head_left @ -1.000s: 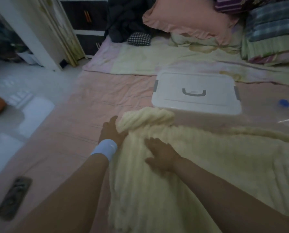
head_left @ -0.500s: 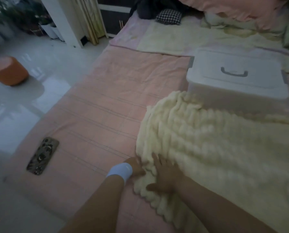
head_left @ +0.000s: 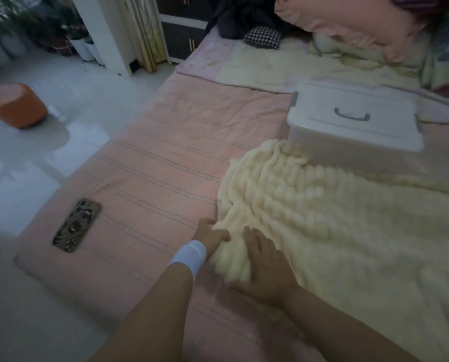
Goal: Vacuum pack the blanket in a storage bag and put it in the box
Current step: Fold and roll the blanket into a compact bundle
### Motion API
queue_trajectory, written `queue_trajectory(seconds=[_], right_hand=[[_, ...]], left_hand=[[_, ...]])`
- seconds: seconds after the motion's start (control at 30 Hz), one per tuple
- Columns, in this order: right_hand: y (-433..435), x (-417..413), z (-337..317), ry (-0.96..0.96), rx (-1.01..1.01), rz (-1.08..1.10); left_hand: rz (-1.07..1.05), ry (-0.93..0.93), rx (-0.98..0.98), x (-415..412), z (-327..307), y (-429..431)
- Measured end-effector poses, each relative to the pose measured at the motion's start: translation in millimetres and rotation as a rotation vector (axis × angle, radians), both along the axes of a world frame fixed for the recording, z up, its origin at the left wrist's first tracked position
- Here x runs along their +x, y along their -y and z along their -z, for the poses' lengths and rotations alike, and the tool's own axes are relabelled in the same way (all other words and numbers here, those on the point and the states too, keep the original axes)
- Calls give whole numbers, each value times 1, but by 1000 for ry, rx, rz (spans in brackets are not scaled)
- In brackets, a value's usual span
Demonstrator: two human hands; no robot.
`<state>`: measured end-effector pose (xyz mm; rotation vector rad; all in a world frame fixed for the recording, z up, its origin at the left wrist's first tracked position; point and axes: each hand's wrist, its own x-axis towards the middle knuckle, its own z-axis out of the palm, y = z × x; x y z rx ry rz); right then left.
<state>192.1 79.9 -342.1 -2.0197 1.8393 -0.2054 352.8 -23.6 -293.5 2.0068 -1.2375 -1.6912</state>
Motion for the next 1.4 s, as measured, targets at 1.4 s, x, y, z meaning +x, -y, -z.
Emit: queue_trajectory(seconds=[1.4], right_hand=[[-107, -395, -47, 41, 18, 506]], left_hand=[[1188, 452, -401, -413, -3, -41]])
